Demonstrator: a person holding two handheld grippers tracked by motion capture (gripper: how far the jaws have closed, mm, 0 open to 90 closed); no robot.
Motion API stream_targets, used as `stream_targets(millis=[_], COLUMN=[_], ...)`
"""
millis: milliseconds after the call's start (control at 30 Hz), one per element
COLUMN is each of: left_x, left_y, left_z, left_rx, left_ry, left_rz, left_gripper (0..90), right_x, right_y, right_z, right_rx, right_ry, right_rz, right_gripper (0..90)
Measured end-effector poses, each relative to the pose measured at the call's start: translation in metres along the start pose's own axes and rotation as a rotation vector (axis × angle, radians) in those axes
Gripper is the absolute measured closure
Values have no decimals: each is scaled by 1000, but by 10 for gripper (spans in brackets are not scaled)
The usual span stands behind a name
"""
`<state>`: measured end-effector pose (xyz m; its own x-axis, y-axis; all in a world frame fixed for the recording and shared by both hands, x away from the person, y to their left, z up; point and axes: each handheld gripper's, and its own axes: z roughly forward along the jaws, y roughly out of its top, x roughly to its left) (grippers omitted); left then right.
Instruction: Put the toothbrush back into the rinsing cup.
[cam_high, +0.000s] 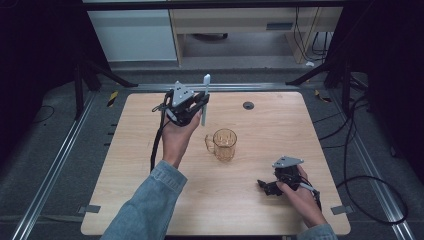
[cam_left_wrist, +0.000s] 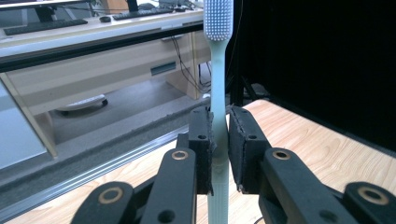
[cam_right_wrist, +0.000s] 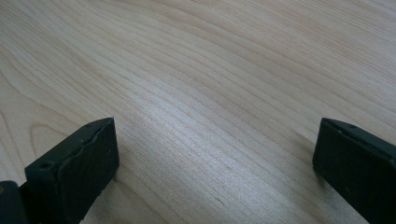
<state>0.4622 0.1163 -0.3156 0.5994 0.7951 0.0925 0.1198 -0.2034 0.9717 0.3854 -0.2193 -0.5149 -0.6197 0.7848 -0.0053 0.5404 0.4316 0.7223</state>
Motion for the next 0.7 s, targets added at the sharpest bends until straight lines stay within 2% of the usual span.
stream_targets(millis=[233,433,633,667,700], left_x=[-2,-3,-4,-5,-5], left_y=[-4,-5,-11,-12,-13], left_z=[-3,-6,-8,-8,-8], left_rx=[-56,-100,-159,-161,-176], left_ry=[-9,7,12,8,12], left_rz=[-3,-4,-25,-38,-32], left_gripper=[792,792,792,792,792], right_x=[0,0,0,0,0], right_y=[0,0,0,0,0], right_z=[0,0,0,0,0], right_rx=[0,0,0,0,1], right_ry=[1,2,2,2,2], right_rz=[-3,-2,-2,-2,-2], right_gripper=[7,6,6,6,6])
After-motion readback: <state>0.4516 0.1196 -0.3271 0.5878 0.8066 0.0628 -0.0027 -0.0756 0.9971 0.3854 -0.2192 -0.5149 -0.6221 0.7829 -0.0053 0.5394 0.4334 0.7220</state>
